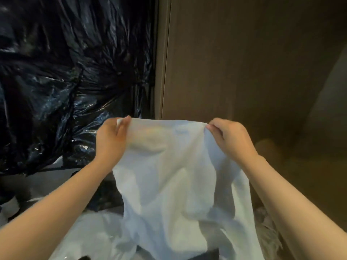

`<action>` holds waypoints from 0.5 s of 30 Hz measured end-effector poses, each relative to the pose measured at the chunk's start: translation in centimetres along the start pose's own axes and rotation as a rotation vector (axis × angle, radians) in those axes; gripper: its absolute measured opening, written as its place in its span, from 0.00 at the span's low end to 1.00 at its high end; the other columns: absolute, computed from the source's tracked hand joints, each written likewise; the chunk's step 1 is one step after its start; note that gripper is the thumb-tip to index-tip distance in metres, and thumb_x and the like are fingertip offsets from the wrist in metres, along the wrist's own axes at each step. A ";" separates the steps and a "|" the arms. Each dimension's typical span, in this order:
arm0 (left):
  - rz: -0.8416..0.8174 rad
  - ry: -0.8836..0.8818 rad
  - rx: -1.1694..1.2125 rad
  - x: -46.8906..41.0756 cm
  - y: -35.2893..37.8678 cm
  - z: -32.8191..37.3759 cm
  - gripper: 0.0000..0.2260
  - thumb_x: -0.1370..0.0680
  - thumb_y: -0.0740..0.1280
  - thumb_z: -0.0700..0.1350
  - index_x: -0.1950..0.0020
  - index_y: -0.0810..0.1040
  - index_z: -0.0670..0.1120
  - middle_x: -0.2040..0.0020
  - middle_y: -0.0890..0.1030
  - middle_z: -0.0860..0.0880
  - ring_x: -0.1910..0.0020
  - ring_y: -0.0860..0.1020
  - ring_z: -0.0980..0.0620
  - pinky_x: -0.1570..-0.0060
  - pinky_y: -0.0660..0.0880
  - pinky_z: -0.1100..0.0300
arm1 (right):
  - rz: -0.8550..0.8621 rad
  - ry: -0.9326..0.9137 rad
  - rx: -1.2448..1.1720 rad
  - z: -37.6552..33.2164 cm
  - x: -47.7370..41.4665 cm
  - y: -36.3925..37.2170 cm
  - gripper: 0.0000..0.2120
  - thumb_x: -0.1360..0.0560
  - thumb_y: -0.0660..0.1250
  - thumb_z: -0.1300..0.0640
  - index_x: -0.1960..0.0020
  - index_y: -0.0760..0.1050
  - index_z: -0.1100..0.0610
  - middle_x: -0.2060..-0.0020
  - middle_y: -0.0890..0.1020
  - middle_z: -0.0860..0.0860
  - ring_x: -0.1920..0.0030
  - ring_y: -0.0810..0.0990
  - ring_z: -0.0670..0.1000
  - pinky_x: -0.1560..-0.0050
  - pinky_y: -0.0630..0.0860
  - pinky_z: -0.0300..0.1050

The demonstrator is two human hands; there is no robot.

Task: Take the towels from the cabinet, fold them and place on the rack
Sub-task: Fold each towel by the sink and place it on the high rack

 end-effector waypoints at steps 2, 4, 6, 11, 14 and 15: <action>0.035 0.058 0.004 -1.9 -0.3 2.7 0.22 0.17 0.59 0.53 0.69 0.64 0.45 0.74 0.66 0.50 0.74 0.65 0.54 0.75 0.59 0.64 | 0.093 -0.010 0.014 -0.3 -2.3 -2.2 0.11 0.18 0.61 0.52 0.51 0.80 0.56 0.61 0.82 0.49 0.62 0.79 0.48 0.60 0.78 0.42; 0.088 0.116 0.039 -3.5 -0.8 5.1 0.22 0.17 0.59 0.51 0.70 0.63 0.45 0.74 0.64 0.49 0.75 0.63 0.56 0.76 0.58 0.63 | 0.181 -0.015 0.031 -0.6 -4.2 -4.4 0.11 0.18 0.61 0.53 0.50 0.80 0.56 0.61 0.82 0.49 0.62 0.79 0.47 0.60 0.78 0.43; 0.137 0.196 0.100 -4.3 -1.6 6.8 0.22 0.18 0.60 0.50 0.70 0.59 0.47 0.75 0.61 0.51 0.77 0.62 0.56 0.77 0.56 0.64 | 0.254 -0.037 0.055 -0.9 -5.3 -6.1 0.11 0.19 0.62 0.53 0.53 0.80 0.56 0.66 0.80 0.48 0.66 0.78 0.47 0.65 0.76 0.44; 0.128 0.269 -0.090 -2.6 -2.0 6.7 0.14 0.18 0.61 0.50 0.56 0.78 0.42 0.63 0.76 0.46 0.65 0.73 0.52 0.67 0.64 0.56 | 0.133 0.009 0.041 -0.1 -4.0 -4.4 0.11 0.20 0.63 0.54 0.57 0.78 0.58 0.70 0.78 0.51 0.70 0.76 0.50 0.69 0.73 0.48; -0.116 0.279 -0.209 0.7 -0.2 4.7 0.13 0.18 0.61 0.47 0.52 0.80 0.40 0.57 0.78 0.43 0.58 0.76 0.45 0.59 0.68 0.53 | -0.051 0.110 -0.079 0.3 -0.5 -0.2 0.12 0.19 0.63 0.54 0.59 0.77 0.57 0.69 0.78 0.50 0.69 0.75 0.48 0.68 0.69 0.47; -0.179 0.280 -0.211 1.9 0.4 4.1 0.13 0.18 0.61 0.46 0.55 0.81 0.40 0.58 0.78 0.44 0.59 0.76 0.46 0.59 0.67 0.54 | -0.075 0.133 -0.129 0.2 0.7 0.9 0.11 0.19 0.63 0.53 0.59 0.77 0.56 0.69 0.78 0.49 0.68 0.75 0.46 0.67 0.69 0.44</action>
Point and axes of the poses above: each hand's wrist, its own x-axis away from the middle knuckle, its own y-axis out of the palm, z = x × y, the point moved 3 cm from there along -x, towards the middle knuckle
